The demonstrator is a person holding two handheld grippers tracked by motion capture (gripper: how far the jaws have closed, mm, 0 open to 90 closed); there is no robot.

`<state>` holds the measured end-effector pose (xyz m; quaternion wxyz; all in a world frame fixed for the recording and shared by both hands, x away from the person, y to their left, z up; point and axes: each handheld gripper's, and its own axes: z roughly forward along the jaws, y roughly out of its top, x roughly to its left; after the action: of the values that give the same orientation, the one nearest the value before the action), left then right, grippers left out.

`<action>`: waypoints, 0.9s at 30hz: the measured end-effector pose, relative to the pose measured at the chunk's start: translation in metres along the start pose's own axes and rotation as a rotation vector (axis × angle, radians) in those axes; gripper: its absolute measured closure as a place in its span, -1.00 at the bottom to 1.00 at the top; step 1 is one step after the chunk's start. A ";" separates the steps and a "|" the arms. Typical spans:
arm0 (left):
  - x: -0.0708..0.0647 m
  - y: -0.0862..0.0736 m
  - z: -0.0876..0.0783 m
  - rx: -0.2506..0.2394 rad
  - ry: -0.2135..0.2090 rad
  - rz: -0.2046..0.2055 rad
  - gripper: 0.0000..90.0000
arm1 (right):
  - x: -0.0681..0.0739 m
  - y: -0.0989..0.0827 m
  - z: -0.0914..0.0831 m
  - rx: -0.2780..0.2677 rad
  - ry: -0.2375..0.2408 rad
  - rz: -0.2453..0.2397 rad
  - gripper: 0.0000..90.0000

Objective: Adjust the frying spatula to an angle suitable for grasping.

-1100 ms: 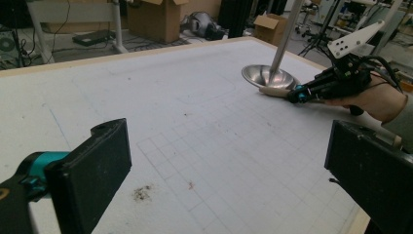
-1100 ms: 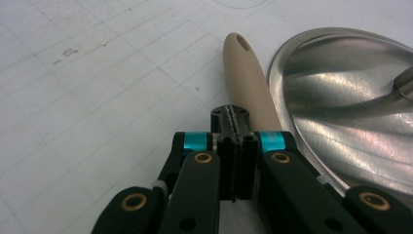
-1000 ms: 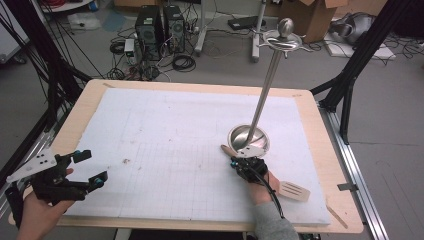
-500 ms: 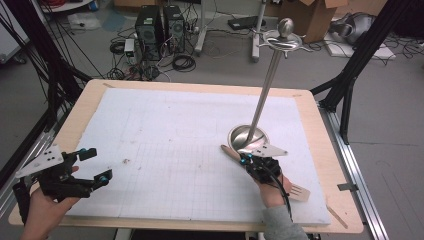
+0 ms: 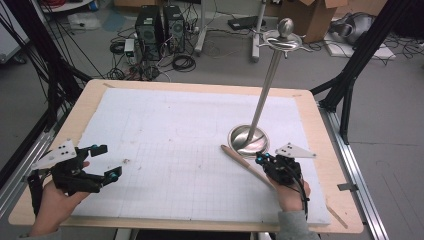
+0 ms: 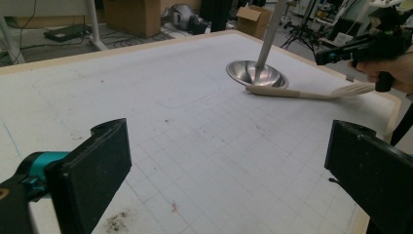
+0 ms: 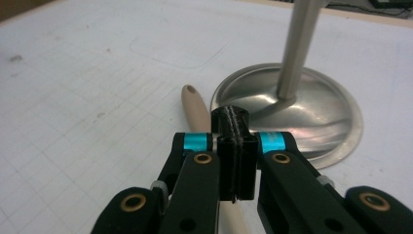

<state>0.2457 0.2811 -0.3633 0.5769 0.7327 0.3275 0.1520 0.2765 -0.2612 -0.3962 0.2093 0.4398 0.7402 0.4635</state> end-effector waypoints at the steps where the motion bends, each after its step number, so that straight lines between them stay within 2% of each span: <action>1: 0.000 0.000 0.001 -0.004 0.000 -0.002 -0.92 | -0.003 0.000 -0.004 -0.008 -0.002 0.007 1.00; 6: 0.000 0.000 0.003 -0.003 -0.004 -0.003 -0.92 | -0.017 -0.001 -0.014 -0.018 -0.001 0.021 1.00; 10: 0.000 0.001 0.003 0.000 -0.003 -0.003 -0.92 | -0.021 -0.001 -0.014 -0.013 -0.020 -0.012 1.00; 16: 0.000 0.000 0.003 -0.001 -0.003 -0.003 -0.92 | -0.022 0.007 -0.019 -0.041 -0.020 -0.058 1.00; 20: 0.000 -0.001 0.004 0.005 -0.004 -0.003 -0.92 | -0.029 0.005 -0.012 -0.015 -0.017 -0.060 1.00; 27: 0.001 -0.002 0.005 0.012 -0.002 -0.003 -0.92 | -0.038 -0.006 0.004 0.074 -0.003 -0.060 1.00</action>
<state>0.2486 0.2778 -0.3670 0.5731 0.7358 0.3289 0.1485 0.2962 -0.2922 -0.4068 0.2079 0.4257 0.7693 0.4287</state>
